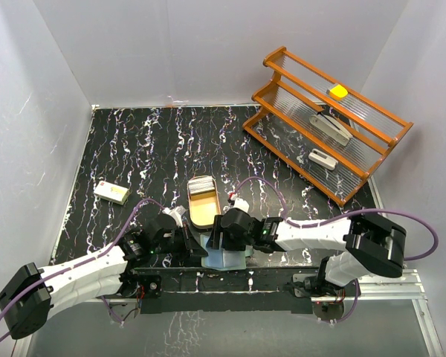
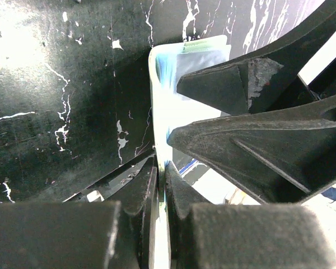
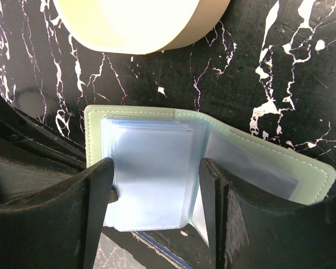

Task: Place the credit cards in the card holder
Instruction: Open the card holder at the center of the board.

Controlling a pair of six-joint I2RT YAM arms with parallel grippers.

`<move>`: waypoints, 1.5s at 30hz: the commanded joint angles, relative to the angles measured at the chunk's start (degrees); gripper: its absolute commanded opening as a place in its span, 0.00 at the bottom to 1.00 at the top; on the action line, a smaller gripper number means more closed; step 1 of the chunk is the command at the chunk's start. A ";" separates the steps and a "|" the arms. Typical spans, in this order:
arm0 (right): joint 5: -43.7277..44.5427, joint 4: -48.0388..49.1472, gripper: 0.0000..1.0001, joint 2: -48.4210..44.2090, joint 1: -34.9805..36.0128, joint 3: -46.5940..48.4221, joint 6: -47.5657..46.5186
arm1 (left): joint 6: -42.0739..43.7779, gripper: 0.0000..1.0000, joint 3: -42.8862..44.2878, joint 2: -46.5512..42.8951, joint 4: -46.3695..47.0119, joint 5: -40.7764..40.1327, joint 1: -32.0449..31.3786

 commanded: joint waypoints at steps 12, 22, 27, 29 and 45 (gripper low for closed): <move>0.64 -1.07 0.57 1.94 -0.10 2.14 -0.54 | 1.43 0.00 0.93 -0.41 -0.17 1.28 -0.24; 3.10 -5.30 0.58 0.12 -0.10 2.44 -1.15 | 1.31 0.00 1.19 -0.60 -1.26 0.56 -0.26; 4.01 -6.74 0.59 -1.24 -0.10 2.24 -1.17 | 1.33 0.00 1.20 -0.64 -1.48 0.55 -0.23; 4.72 -7.87 0.59 -1.87 -0.10 2.36 -1.30 | 1.21 0.00 1.21 -0.62 -1.55 0.47 -0.20; 8.72 -14.24 0.58 -4.52 -0.10 2.02 -1.90 | 1.02 0.12 1.45 -0.10 -1.46 0.31 -0.22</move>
